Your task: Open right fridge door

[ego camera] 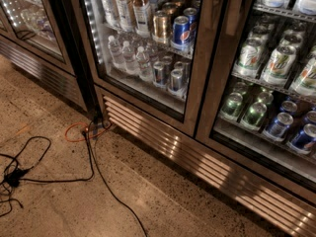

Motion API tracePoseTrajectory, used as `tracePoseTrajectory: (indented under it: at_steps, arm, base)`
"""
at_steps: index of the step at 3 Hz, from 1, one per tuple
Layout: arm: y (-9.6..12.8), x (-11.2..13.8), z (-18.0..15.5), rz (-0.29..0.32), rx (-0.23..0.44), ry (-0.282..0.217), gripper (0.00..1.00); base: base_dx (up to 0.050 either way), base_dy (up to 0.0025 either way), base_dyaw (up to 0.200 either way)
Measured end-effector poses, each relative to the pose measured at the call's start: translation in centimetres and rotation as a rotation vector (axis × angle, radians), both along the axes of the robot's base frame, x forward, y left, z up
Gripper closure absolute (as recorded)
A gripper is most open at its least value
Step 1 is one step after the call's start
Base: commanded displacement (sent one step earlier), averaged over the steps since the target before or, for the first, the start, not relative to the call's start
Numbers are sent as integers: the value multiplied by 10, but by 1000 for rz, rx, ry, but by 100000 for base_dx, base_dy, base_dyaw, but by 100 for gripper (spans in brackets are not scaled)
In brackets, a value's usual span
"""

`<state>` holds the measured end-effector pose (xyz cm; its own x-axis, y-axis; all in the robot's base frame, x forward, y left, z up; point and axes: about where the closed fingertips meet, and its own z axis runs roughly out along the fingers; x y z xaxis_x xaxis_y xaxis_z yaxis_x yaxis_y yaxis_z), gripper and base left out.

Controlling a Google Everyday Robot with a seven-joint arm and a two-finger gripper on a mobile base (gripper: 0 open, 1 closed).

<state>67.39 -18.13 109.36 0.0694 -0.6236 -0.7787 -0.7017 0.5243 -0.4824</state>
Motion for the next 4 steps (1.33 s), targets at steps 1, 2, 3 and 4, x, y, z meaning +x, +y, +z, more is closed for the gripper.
tracePoseTrajectory:
  at_steps: [1,2,3,4]
  arm:
    - [0,2,0,-6,-4,-1,100]
    - [0,2,0,-6,-4,-1,100]
    - [1,1,0,3,-14,4,100]
    - [0,1,0,2,-18,6,100]
  base:
    - [0,0,0]
    - [0,0,0]
    - [0,0,0]
    - [0,0,0]
